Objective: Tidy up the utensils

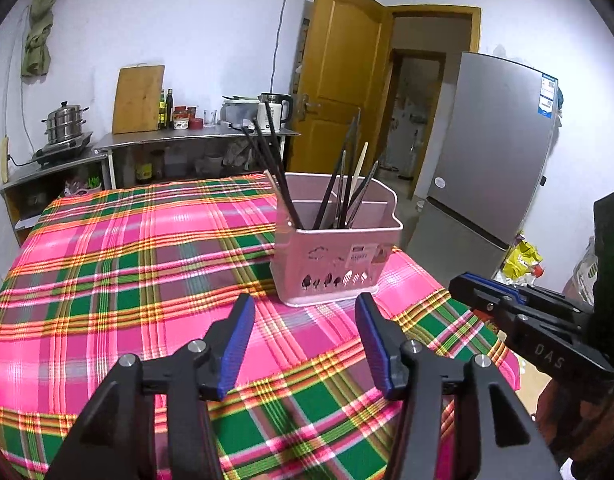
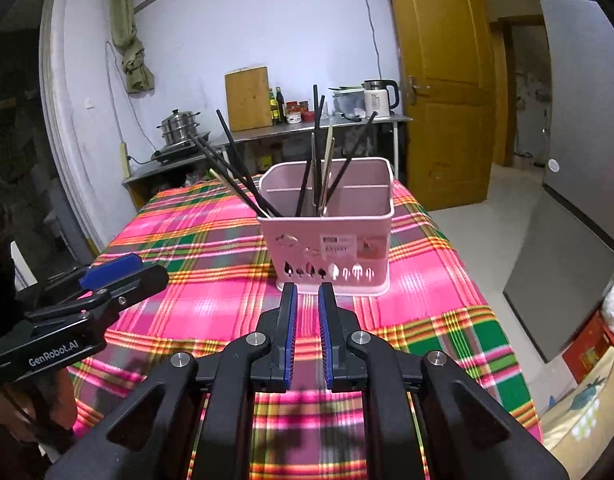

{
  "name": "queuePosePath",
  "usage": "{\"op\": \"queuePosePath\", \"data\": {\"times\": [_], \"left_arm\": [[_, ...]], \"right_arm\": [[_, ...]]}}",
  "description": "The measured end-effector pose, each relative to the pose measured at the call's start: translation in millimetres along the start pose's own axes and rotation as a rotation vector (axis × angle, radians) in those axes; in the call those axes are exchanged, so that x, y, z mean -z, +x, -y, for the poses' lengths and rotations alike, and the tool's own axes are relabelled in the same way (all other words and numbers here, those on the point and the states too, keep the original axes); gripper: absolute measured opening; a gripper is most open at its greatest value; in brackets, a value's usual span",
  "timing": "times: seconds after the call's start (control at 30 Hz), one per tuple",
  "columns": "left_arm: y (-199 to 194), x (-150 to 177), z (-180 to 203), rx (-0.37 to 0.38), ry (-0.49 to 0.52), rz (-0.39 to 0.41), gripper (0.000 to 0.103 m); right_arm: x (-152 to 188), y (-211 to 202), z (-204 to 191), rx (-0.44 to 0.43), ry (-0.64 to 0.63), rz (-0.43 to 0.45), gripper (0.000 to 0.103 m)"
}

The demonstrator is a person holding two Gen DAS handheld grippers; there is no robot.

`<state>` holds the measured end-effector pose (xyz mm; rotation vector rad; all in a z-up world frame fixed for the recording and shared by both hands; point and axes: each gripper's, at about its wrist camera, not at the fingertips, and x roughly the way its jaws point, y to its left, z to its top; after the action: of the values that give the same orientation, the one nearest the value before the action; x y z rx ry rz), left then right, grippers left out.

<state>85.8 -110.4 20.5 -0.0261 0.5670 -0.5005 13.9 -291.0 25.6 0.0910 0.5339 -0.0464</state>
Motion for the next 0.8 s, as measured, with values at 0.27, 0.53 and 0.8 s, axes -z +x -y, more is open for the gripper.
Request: {"op": "queuePosePath", "data": {"times": [0.27, 0.53, 0.8], "left_arm": [[-7, 12, 0, -0.014, 0.007, 0.003, 0.055], [-10, 15, 0, -0.015, 0.002, 0.001, 0.055], [-10, 16, 2, -0.006, 0.002, 0.001, 0.056]], "right_arm": [[8, -8, -2, 0.016, -0.018, 0.008, 0.011], [8, -13, -5, 0.024, -0.025, 0.022, 0.011], [10, -15, -6, 0.029, -0.033, 0.022, 0.011]]}}
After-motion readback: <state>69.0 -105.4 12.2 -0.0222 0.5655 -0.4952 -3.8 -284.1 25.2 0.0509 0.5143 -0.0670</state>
